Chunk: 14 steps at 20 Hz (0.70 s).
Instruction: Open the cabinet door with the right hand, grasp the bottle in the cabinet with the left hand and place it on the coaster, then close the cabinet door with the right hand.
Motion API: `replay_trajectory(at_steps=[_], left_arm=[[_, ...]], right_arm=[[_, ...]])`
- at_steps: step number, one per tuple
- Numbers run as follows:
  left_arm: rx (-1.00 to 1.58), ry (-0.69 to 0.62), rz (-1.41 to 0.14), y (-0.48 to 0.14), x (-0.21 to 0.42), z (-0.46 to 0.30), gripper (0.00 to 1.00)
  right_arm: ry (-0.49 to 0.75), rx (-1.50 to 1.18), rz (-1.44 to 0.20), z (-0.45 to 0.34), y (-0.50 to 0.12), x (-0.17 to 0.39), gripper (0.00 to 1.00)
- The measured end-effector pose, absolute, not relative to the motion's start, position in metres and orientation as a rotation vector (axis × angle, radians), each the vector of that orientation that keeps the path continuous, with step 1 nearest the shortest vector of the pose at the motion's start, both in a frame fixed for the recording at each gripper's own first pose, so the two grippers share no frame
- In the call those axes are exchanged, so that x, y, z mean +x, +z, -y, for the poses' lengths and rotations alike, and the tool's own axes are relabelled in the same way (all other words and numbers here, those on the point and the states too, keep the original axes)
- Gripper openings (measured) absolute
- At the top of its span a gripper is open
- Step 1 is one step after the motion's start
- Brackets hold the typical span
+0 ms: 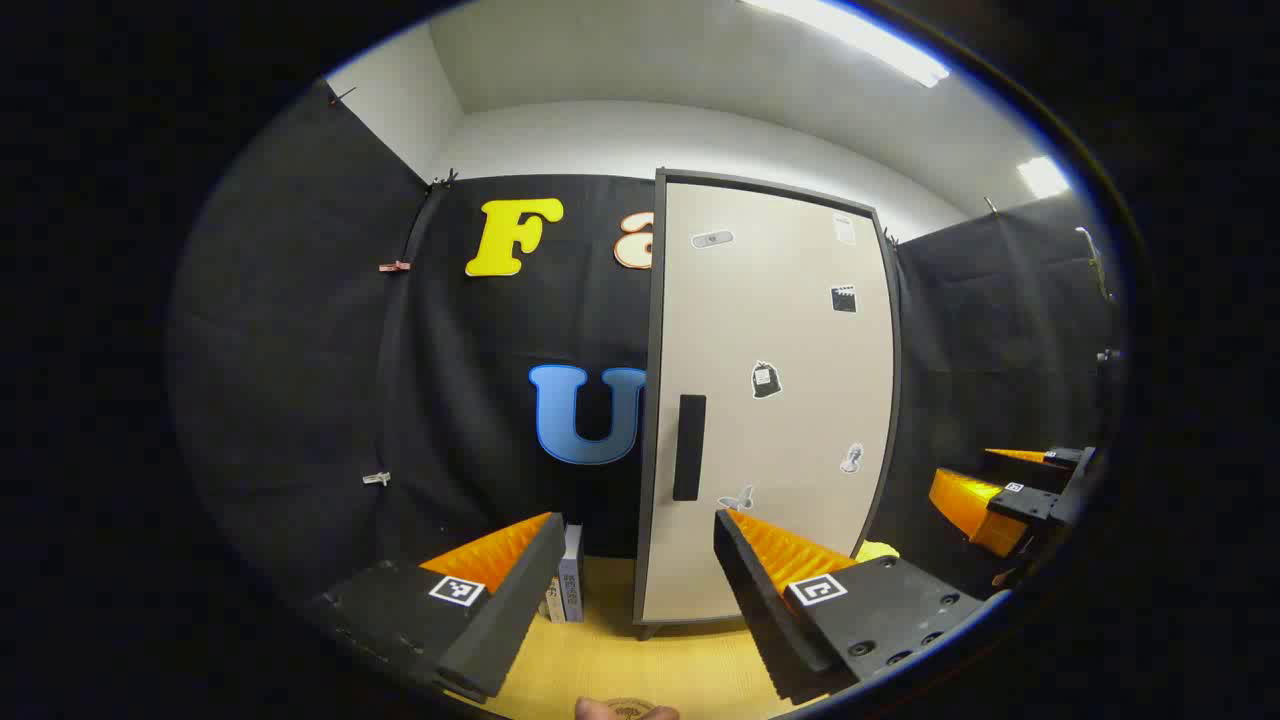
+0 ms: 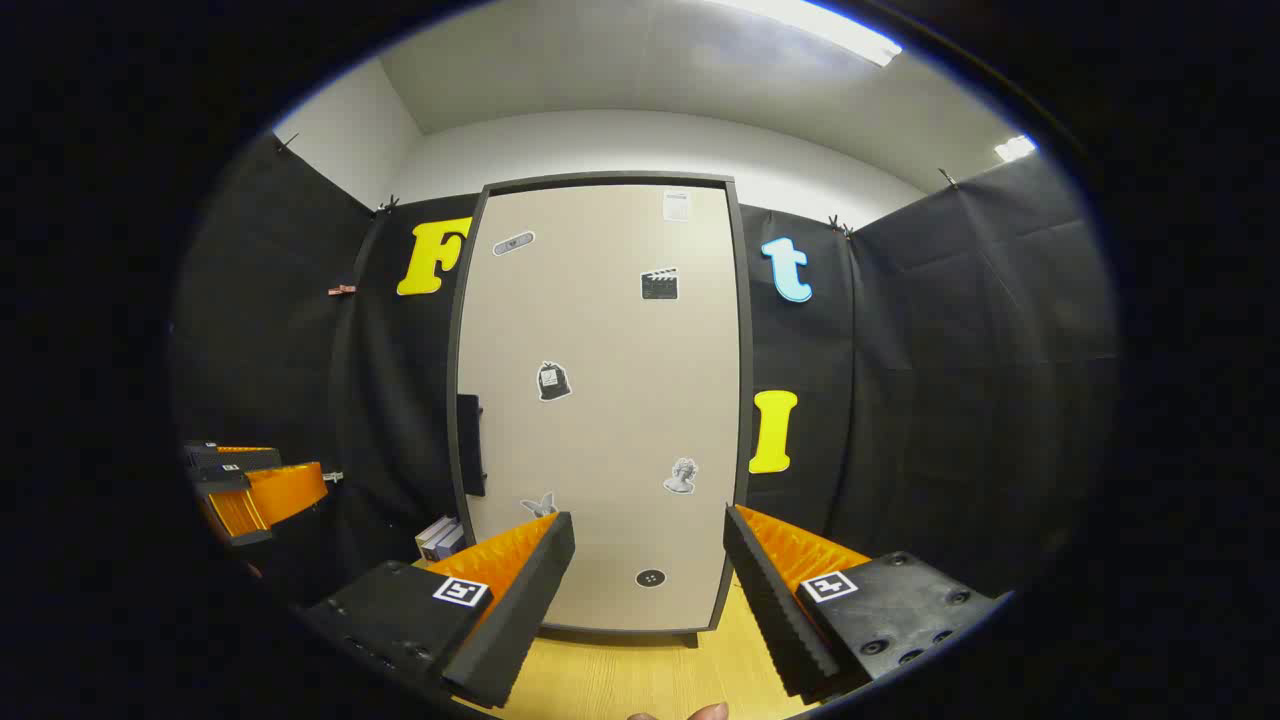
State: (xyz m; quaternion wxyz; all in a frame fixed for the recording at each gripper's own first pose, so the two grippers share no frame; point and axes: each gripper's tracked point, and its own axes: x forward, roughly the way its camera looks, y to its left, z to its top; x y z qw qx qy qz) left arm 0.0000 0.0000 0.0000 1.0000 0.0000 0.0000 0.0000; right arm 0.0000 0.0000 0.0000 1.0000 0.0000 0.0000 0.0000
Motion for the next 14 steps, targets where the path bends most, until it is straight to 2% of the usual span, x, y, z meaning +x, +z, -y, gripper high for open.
replay_trajectory(at_steps=[1, 14], left_arm=[[0.006, 0.002, -0.002, -0.001, 0.000, -0.001, 0.94], [0.045, 0.025, 0.022, 0.002, 0.007, -0.017, 0.95]], right_arm=[[0.000, -0.001, -0.009, -0.002, -0.002, 0.000, 0.97], [0.004, -0.009, -0.033, -0.014, -0.007, 0.003, 0.97]])
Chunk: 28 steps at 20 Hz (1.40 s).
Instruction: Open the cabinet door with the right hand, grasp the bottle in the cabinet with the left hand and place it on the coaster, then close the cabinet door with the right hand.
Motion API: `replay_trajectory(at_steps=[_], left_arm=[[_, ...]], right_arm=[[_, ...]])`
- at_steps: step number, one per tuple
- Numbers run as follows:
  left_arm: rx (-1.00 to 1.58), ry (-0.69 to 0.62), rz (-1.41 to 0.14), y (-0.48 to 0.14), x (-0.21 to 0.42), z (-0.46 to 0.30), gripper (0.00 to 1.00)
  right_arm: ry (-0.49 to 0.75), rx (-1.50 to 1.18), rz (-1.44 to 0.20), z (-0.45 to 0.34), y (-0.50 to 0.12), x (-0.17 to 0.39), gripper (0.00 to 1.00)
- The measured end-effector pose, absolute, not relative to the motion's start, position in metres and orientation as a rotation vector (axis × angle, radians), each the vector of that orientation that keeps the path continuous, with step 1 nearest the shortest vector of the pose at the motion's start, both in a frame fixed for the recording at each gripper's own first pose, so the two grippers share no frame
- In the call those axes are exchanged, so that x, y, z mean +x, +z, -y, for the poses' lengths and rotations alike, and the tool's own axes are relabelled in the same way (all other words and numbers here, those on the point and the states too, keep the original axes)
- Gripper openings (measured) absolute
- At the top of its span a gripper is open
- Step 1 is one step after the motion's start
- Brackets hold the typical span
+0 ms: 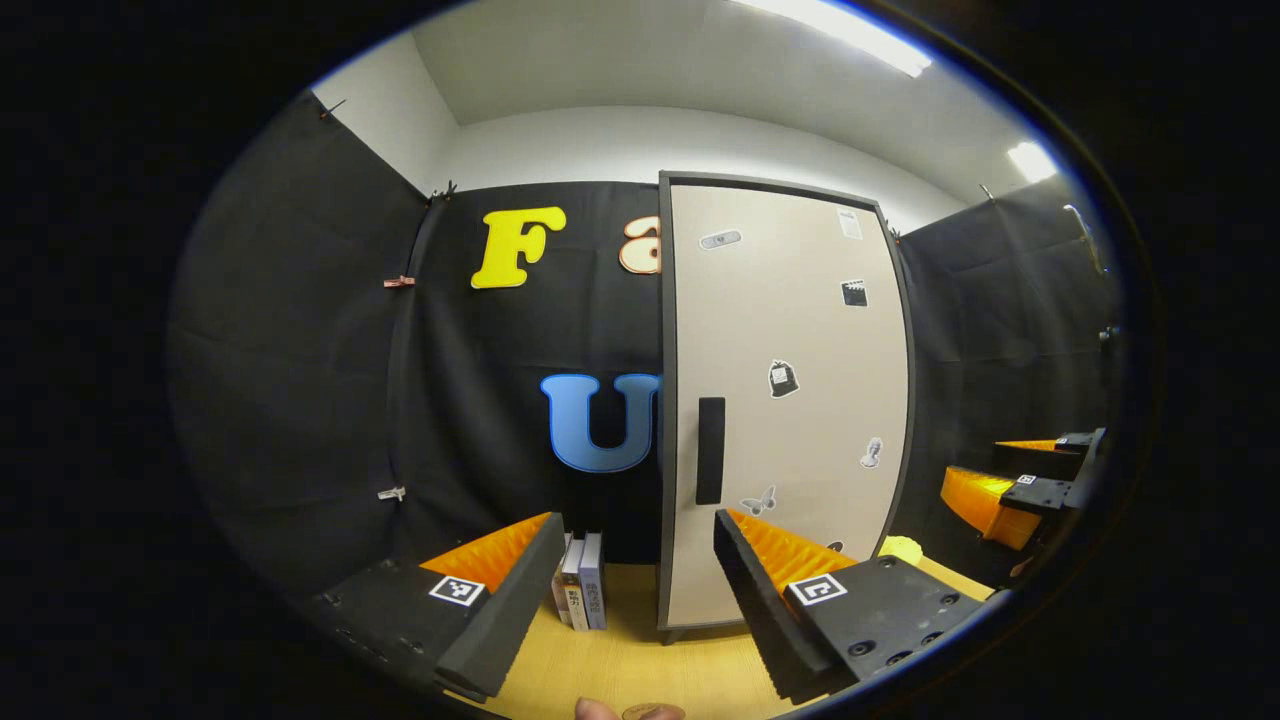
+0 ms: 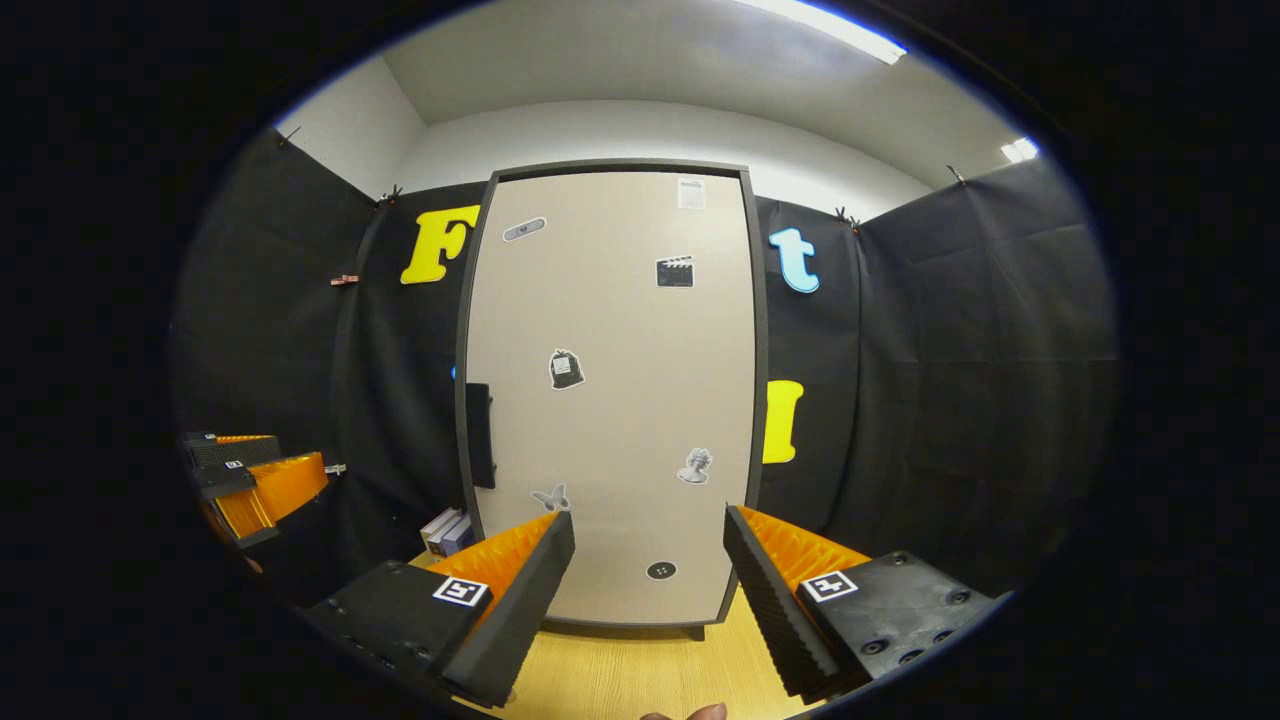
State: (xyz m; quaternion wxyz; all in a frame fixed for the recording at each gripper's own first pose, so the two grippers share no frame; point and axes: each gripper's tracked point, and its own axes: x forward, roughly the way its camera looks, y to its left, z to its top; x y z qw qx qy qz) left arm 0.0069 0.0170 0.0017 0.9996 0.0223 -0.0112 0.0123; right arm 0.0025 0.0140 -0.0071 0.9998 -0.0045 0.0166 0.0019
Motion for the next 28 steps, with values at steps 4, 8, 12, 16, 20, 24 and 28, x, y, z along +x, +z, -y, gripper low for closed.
replay_trajectory(at_steps=[4, 8, 12, 16, 20, 24, 28], left_arm=[[0.048, 0.019, 0.028, 0.002, 0.010, -0.019, 0.94], [0.055, 0.020, 0.032, 0.002, 0.012, -0.026, 0.95], [0.060, 0.028, 0.028, -0.004, 0.011, -0.036, 0.95], [0.085, 0.042, 0.028, -0.008, 0.010, -0.047, 0.94], [0.054, 0.051, 0.021, -0.012, 0.010, -0.054, 0.95], [0.038, 0.056, -0.003, -0.020, 0.012, -0.058, 0.95], [0.024, 0.069, -0.014, -0.023, 0.009, -0.066, 0.95]], right_arm=[[-0.001, -0.009, -0.035, -0.016, -0.008, 0.007, 0.97], [0.021, -0.003, -0.028, -0.033, -0.006, 0.015, 0.97], [0.096, 0.049, -0.025, -0.073, -0.001, 0.035, 0.97], [0.138, 0.051, 0.003, -0.110, 0.007, 0.069, 0.98], [0.170, 0.052, 0.039, -0.149, 0.011, 0.104, 0.97], [0.198, 0.044, 0.040, -0.184, 0.006, 0.135, 0.97], [0.182, 0.089, -0.004, -0.200, -0.010, 0.170, 0.97]])
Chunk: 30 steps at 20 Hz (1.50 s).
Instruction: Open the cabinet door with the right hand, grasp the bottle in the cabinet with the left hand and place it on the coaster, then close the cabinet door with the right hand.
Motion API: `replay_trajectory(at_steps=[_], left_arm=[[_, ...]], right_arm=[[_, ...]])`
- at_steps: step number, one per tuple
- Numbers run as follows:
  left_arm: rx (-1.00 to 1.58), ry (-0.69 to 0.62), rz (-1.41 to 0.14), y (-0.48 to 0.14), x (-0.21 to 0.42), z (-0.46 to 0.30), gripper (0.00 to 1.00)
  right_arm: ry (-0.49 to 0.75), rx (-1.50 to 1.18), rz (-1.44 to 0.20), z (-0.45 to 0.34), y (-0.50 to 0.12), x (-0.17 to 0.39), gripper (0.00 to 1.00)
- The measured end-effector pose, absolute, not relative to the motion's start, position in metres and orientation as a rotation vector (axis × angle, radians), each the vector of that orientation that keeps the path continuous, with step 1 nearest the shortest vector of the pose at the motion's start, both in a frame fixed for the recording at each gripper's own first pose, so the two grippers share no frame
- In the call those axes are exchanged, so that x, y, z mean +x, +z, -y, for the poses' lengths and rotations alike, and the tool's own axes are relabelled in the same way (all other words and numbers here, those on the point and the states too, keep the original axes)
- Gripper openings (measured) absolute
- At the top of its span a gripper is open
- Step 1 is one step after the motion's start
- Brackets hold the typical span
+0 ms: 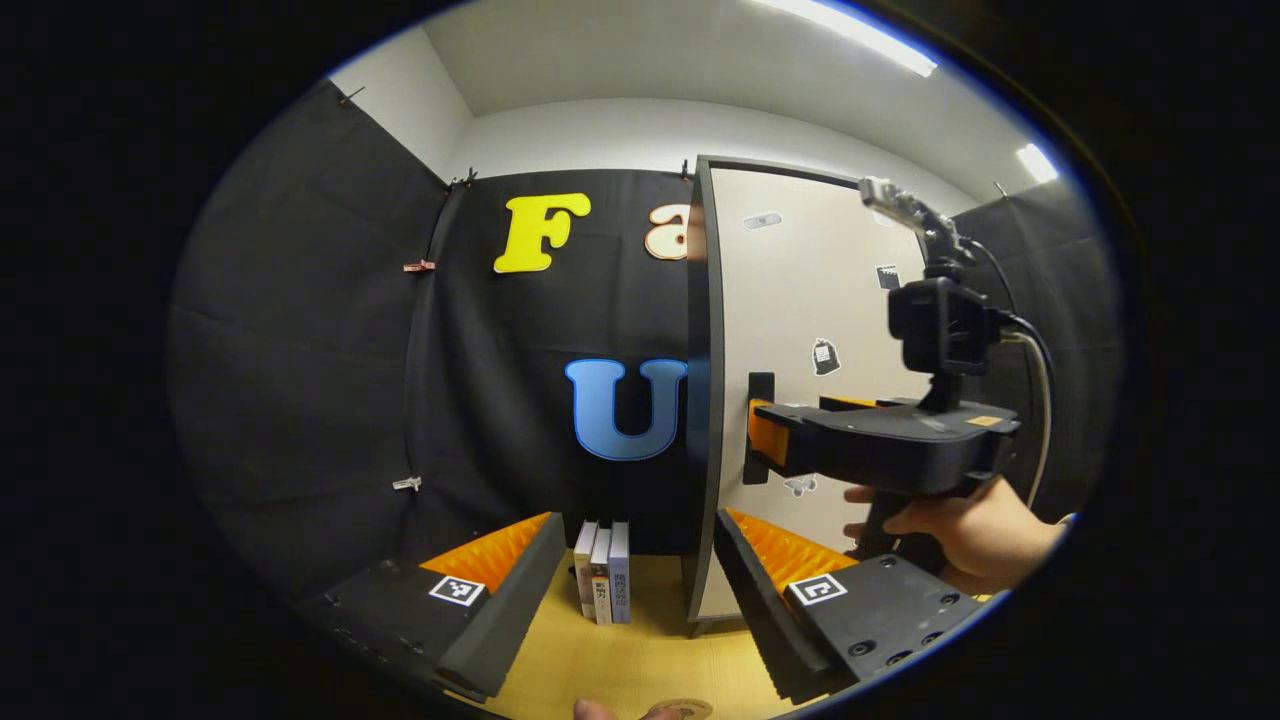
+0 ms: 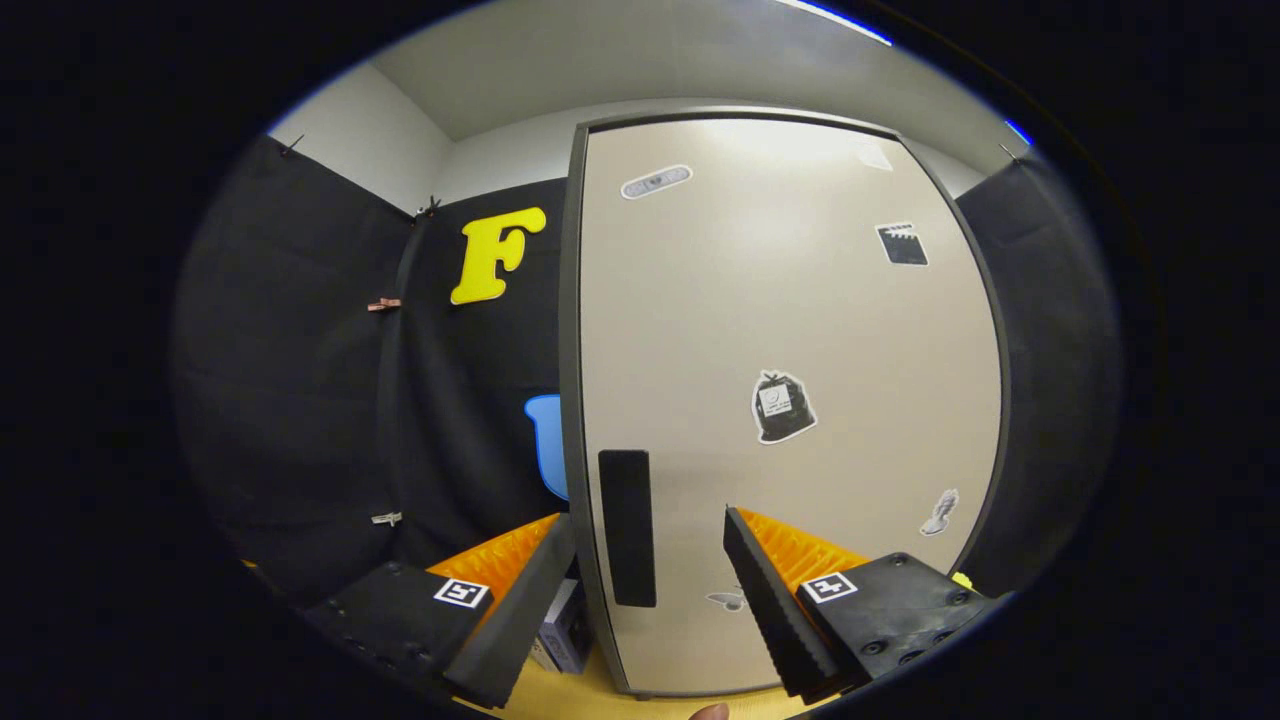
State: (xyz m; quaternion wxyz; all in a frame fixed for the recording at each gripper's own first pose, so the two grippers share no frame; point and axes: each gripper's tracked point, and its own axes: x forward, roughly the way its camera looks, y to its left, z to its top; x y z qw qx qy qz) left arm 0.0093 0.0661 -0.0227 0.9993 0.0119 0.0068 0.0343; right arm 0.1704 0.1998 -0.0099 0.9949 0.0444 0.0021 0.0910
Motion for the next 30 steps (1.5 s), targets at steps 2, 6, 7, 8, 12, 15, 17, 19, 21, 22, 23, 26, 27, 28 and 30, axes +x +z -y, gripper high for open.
replay_trajectory(at_steps=[2, 6, 7, 8, 12, 15, 17, 19, 21, 22, 23, 26, 27, 28, 30], left_arm=[[0.016, 0.074, -0.018, -0.025, 0.009, -0.070, 0.95], [0.006, 0.088, -0.027, -0.028, 0.007, -0.077, 0.95], [0.004, 0.093, -0.028, -0.028, 0.006, -0.079, 0.95], [0.005, 0.097, -0.026, -0.027, 0.005, -0.081, 0.95], [0.004, 0.111, -0.023, -0.026, -0.002, -0.085, 0.95], [0.002, 0.118, -0.018, -0.022, -0.008, -0.087, 0.95], [0.000, 0.123, -0.016, -0.021, -0.006, -0.091, 0.95], [-0.005, 0.120, -0.013, -0.016, -0.006, -0.089, 0.95], [-0.003, 0.115, -0.004, -0.012, -0.013, -0.084, 0.95], [-0.001, 0.115, 0.001, -0.012, -0.023, -0.077, 0.94], [0.001, 0.114, 0.004, -0.011, -0.026, -0.074, 0.94], [-0.002, 0.108, 0.011, -0.008, -0.031, -0.066, 0.94], [-0.003, 0.105, 0.012, -0.007, -0.033, -0.062, 0.94], [-0.003, 0.102, 0.015, -0.006, -0.036, -0.059, 0.94], [0.001, 0.094, 0.021, -0.004, -0.038, -0.051, 0.94]], right_arm=[[0.166, 0.089, -0.019, -0.204, -0.018, 0.185, 0.96], [0.152, 0.121, -0.058, -0.219, -0.034, 0.213, 0.60], [0.148, 0.126, -0.074, -0.221, -0.038, 0.215, 0.54], [0.141, 0.127, -0.063, -0.221, -0.037, 0.214, 0.45], [0.127, 0.082, -0.039, -0.217, -0.035, 0.218, 0.32], [0.187, 0.078, -0.062, -0.219, -0.036, 0.212, 0.19], [0.216, 0.074, -0.071, -0.219, -0.035, 0.204, 0.20], [0.249, 0.069, -0.069, -0.218, -0.034, 0.187, 0.19], [0.282, 0.080, -0.068, -0.215, -0.031, 0.170, 0.19], [0.300, 0.082, -0.075, -0.213, -0.031, 0.162, 0.19], [0.318, 0.091, -0.078, -0.213, -0.030, 0.153, 0.20], [0.353, 0.082, -0.085, -0.205, -0.027, 0.134, 0.19], [0.362, 0.084, -0.086, -0.202, -0.026, 0.127, 0.19], [0.370, 0.092, -0.090, -0.200, -0.024, 0.122, 0.19], [0.381, 0.090, -0.090, -0.194, -0.022, 0.113, 0.19]])
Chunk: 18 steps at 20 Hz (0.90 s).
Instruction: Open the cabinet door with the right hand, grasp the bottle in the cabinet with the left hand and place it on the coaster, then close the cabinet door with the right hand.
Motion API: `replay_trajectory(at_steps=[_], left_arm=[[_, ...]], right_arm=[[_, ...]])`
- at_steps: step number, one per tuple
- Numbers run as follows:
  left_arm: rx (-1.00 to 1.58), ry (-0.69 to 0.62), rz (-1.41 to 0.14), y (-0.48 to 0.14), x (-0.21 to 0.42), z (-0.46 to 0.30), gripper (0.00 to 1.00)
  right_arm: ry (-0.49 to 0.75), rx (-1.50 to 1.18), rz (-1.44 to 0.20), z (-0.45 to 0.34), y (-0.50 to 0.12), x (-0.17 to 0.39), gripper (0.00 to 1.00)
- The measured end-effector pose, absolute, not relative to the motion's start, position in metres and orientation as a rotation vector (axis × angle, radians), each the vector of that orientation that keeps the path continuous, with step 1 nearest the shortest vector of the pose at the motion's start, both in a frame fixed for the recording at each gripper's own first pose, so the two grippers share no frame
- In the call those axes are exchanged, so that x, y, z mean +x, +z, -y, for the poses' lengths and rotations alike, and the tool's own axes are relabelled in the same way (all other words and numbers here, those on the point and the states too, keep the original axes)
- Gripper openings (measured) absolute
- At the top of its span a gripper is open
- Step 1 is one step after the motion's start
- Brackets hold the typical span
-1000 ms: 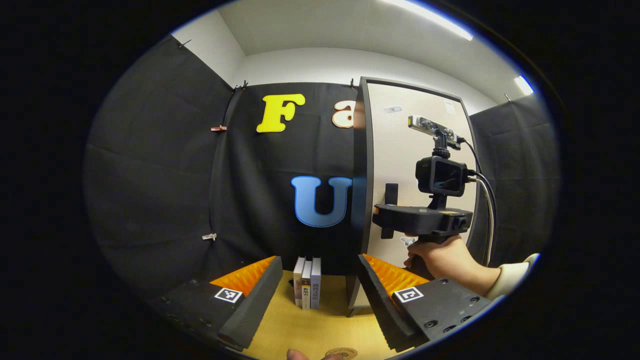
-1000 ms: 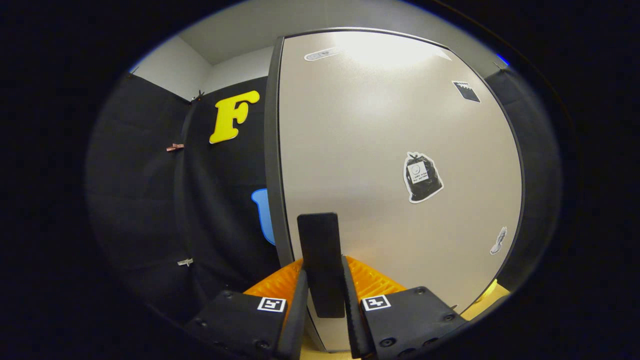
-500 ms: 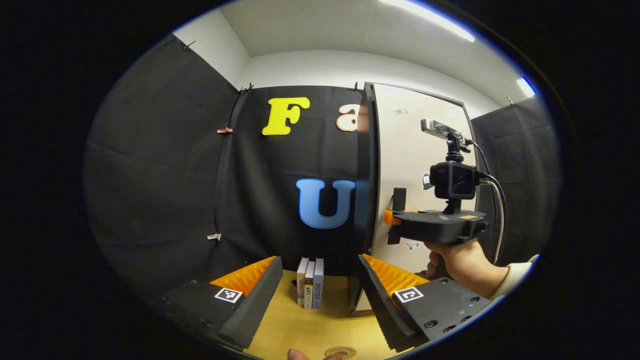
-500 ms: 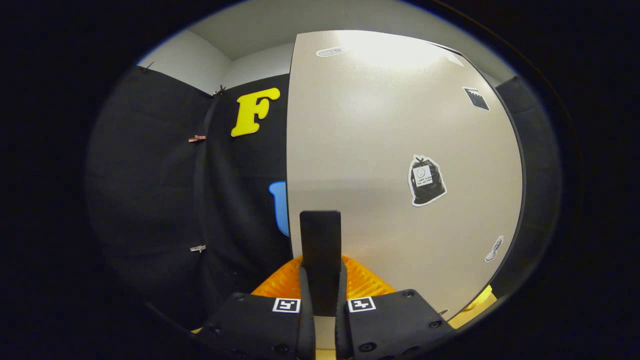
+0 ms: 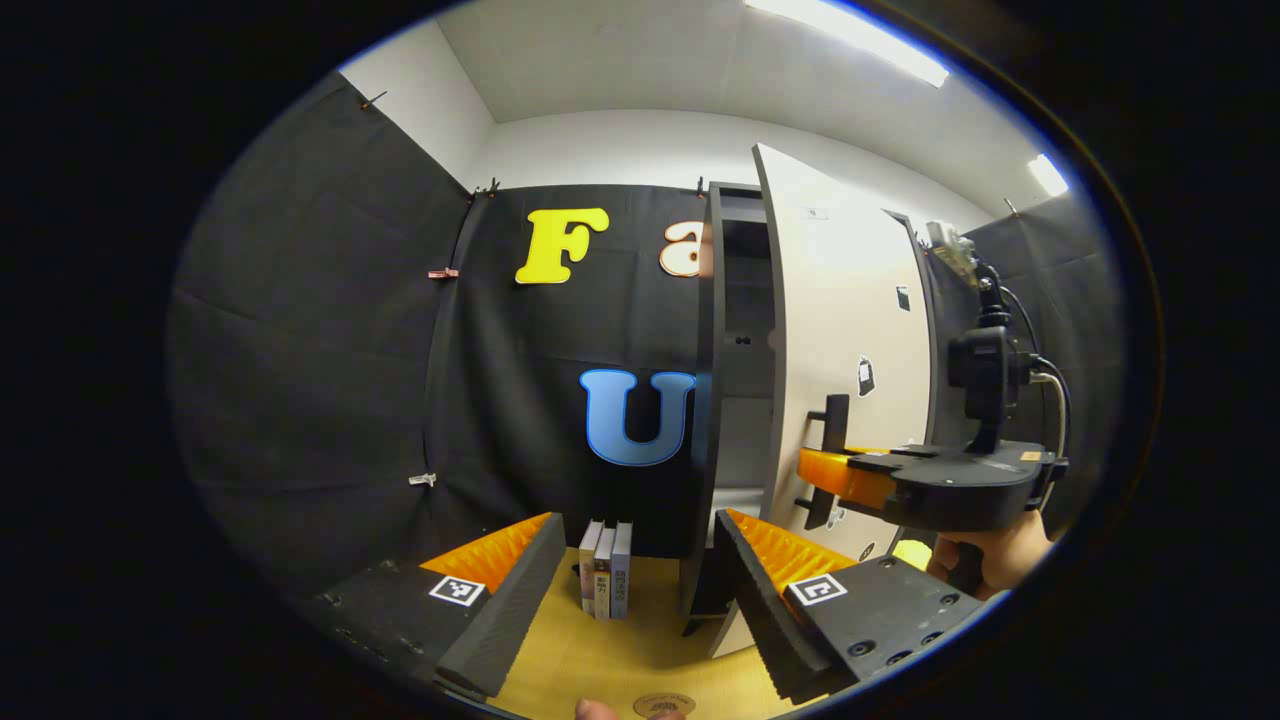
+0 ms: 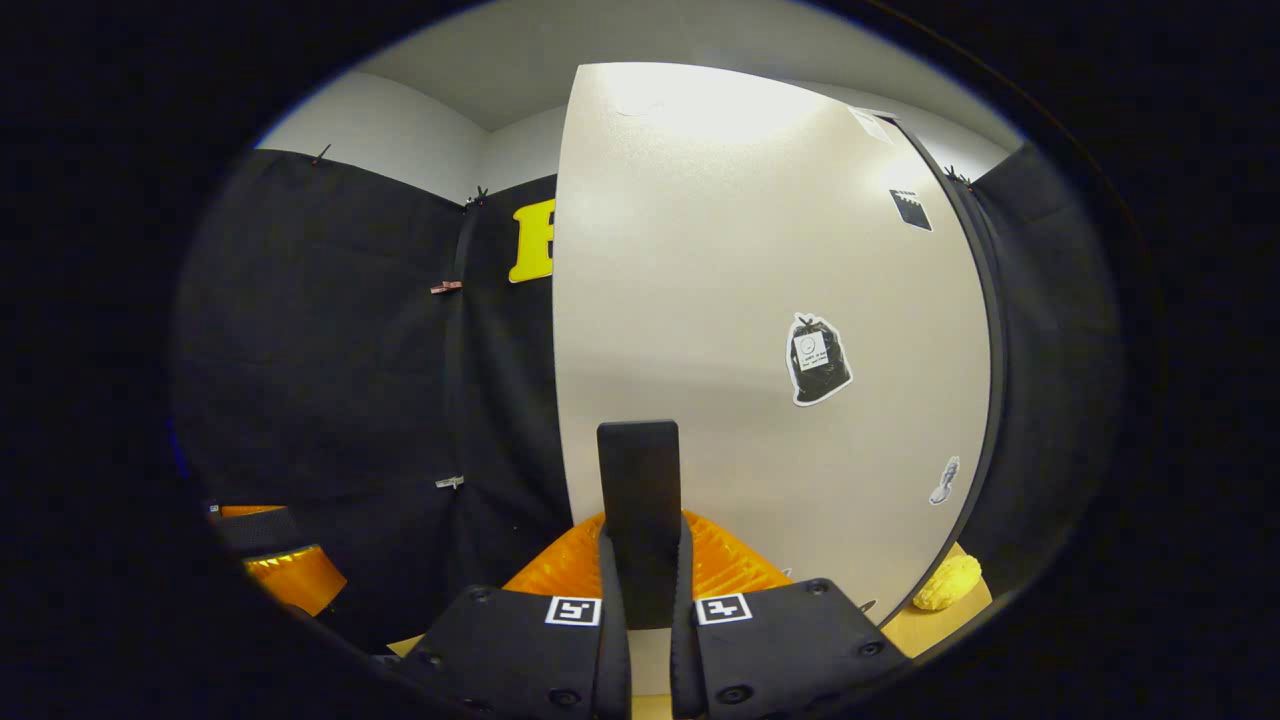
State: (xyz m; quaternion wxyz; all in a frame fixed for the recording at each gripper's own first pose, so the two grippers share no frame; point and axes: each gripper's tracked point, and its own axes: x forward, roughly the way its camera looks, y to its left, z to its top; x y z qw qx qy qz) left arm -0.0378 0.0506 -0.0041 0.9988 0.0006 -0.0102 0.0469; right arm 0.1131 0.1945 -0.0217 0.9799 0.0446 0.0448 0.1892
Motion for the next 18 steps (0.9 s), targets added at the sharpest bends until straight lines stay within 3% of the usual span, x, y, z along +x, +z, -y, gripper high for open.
replay_trajectory(at_steps=[7, 18], left_arm=[[0.004, 0.039, 0.033, 0.000, -0.042, -0.018, 0.95], [-0.004, -0.042, 0.044, 0.004, -0.022, 0.025, 0.94]], right_arm=[[0.384, 0.082, -0.080, -0.172, -0.018, 0.092, 0.19], [0.281, 0.056, -0.067, -0.127, -0.013, 0.074, 0.19]])
